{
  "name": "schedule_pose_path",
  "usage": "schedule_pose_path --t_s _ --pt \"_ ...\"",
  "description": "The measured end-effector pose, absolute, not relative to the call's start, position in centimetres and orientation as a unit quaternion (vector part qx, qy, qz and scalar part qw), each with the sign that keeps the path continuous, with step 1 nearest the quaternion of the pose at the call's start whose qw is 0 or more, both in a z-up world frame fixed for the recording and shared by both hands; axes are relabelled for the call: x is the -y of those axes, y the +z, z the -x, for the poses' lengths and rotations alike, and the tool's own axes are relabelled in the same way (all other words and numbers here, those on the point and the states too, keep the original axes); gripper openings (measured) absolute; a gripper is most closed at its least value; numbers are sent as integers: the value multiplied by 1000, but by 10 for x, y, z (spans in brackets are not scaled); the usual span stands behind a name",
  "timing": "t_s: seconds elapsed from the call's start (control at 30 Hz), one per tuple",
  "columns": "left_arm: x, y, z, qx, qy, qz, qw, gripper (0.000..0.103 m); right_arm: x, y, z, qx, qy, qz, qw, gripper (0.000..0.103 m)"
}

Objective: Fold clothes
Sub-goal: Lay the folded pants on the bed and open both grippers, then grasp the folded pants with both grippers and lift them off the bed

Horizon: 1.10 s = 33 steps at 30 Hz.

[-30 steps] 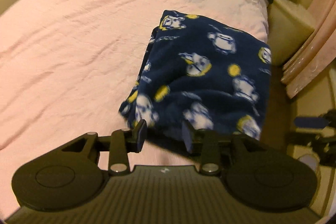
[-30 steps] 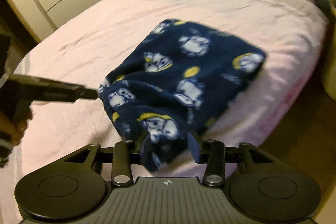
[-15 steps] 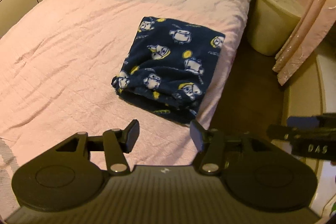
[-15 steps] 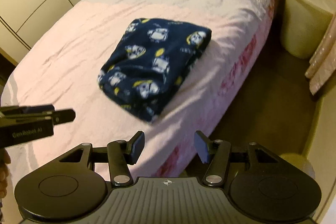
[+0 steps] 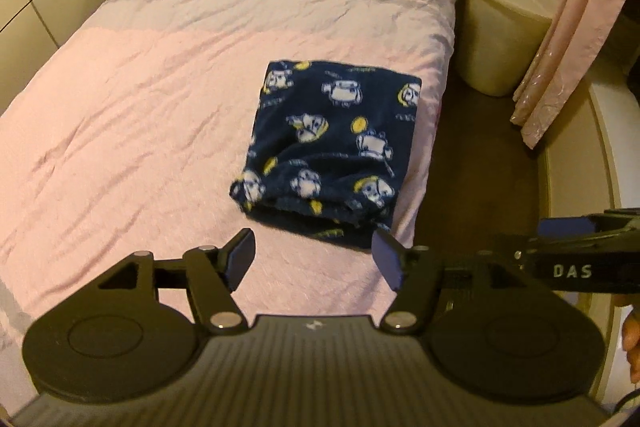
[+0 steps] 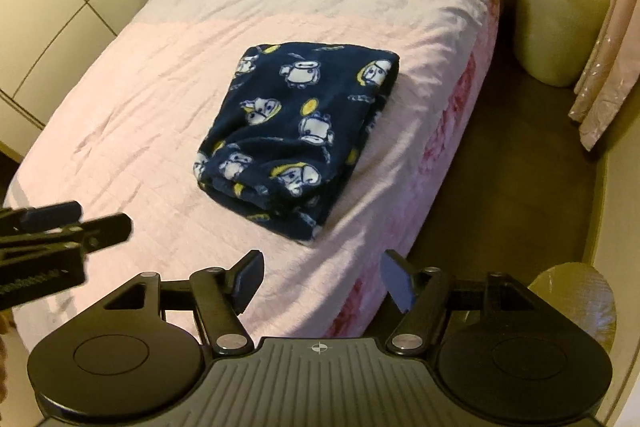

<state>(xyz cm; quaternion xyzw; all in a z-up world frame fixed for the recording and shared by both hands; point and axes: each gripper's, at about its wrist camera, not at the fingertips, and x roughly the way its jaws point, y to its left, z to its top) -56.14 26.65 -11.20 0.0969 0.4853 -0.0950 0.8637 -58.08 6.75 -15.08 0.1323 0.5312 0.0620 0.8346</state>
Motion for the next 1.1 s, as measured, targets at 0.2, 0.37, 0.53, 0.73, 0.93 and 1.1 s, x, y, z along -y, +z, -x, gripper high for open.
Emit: schedule_pose_path --t_s 0.2,0.37,0.53,0.73,0.93,1.1 --pt "-283 -112 546 -478 -110 -95 866 62 -78 -152 575 -528 39 -141 836 68" --pt "-294 -119 539 -484 -123 -92 862 62 -82 -156 571 -530 25 -151 834 68" --pt "-321 -137 532 -496 -143 -55 855 64 -73 -166 568 -529 14 -183 829 68" --pt "-380 -167 509 -523 -130 69 839 64 -25 -197 564 -514 13 -319 796 68" --pt "-413 -192 454 -506 -129 136 842 67 29 -238 538 -449 11 -478 755 69" --pt "-425 -237 390 -506 -136 145 839 68 42 -285 491 -439 20 -500 746 80"
